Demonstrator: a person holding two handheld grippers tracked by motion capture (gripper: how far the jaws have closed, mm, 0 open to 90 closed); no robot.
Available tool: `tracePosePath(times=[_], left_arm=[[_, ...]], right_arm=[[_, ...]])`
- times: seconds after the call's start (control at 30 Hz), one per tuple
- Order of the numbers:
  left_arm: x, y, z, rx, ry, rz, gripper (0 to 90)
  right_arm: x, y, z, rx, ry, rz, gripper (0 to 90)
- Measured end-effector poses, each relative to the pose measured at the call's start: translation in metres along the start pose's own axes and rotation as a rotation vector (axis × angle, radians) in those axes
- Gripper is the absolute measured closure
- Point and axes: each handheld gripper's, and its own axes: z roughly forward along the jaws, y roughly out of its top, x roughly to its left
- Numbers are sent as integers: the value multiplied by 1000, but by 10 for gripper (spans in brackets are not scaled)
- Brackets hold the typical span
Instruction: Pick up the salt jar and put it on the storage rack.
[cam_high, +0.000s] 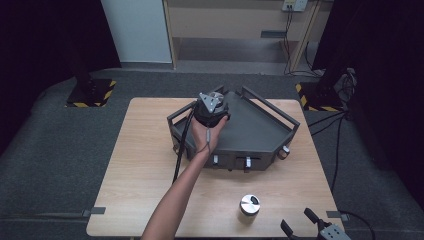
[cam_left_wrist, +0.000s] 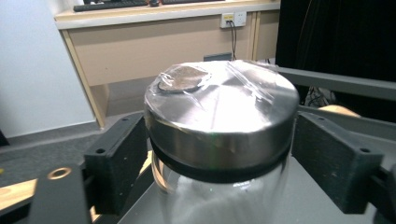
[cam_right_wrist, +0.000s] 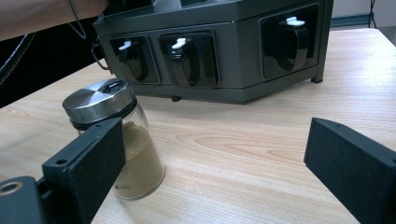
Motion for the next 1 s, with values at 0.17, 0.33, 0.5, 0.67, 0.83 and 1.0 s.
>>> tracePosePath(times=[0.17,0.33,0.5,0.67,0.83,1.0], left_arm=[[0,1,-3,1,5,-21,119],[1,2,-7,-1,11,-16,101],[-1,3,-11,-4,23,-4,61],[-1,5,-15,0,33,0,18],[-1,6,-19,-9,27,-5,0],[2,7,-25,-6,-1,13,0]], right_arm=[[0,0,0,0,-2,1,56],[0,0,0,0,-4,1,56],[0,0,0,0,-5,1,56],[0,0,-1,-1,-8,0,56],[0,0,-1,-2,-9,-1,56],[1,0,-1,-3,-10,-3,56]])
